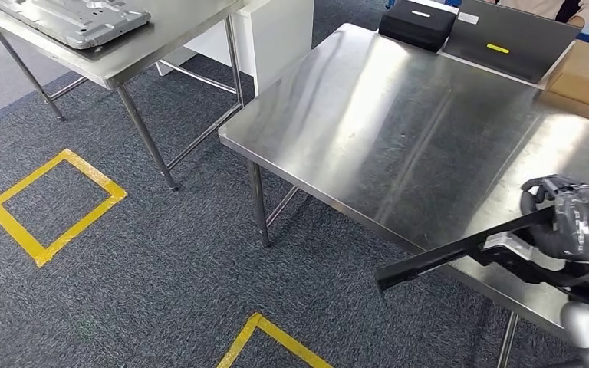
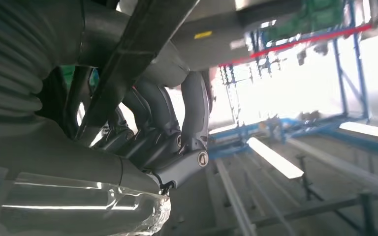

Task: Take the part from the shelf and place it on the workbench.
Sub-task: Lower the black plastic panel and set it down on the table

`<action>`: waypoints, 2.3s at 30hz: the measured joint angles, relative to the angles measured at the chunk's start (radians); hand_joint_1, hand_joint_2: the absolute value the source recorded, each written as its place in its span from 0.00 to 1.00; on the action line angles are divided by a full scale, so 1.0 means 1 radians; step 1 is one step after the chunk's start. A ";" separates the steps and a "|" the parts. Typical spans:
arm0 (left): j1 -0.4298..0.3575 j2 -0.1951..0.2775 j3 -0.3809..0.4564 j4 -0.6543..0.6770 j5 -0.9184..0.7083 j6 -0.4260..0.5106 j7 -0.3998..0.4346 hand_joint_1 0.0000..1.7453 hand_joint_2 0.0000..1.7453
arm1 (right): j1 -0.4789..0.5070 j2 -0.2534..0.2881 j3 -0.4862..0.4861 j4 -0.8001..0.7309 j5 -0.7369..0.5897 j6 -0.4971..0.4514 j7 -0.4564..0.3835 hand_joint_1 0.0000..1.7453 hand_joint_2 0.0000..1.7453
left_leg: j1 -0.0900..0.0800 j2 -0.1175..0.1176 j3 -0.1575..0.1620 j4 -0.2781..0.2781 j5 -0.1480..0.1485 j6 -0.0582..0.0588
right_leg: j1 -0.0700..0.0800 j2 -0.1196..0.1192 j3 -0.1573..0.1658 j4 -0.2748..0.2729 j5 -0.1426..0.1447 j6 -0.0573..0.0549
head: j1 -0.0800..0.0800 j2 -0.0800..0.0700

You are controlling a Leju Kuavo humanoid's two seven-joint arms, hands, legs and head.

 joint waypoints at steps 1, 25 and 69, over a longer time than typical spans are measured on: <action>0.001 -0.002 -0.001 0.000 0.000 0.000 0.000 0.00 0.00 | 0.002 -0.012 -0.012 0.004 -0.015 -0.002 -0.003 0.87 1.00 | 0.000 0.006 -0.002 0.000 0.001 0.001 | -0.002 -0.012 -0.030 0.067 -0.030 0.002 | 0.002 0.000; -0.008 -0.003 -0.046 0.005 0.000 -0.024 0.000 0.00 0.00 | 0.146 -0.089 -0.164 0.004 -0.038 -0.024 -0.002 0.87 1.00 | 0.004 0.041 -0.007 0.010 -0.004 -0.035 | -0.014 -0.033 0.095 -0.139 0.048 0.023 | 0.000 0.000; -0.078 0.043 -0.158 0.014 -0.032 -0.056 0.000 0.00 0.00 | 0.441 -0.065 -0.401 -0.199 -0.101 -0.024 -0.023 0.87 1.00 | 0.022 -0.022 -0.021 0.112 -0.066 -0.038 | -0.033 0.052 0.089 -0.129 0.054 0.008 | -0.002 0.000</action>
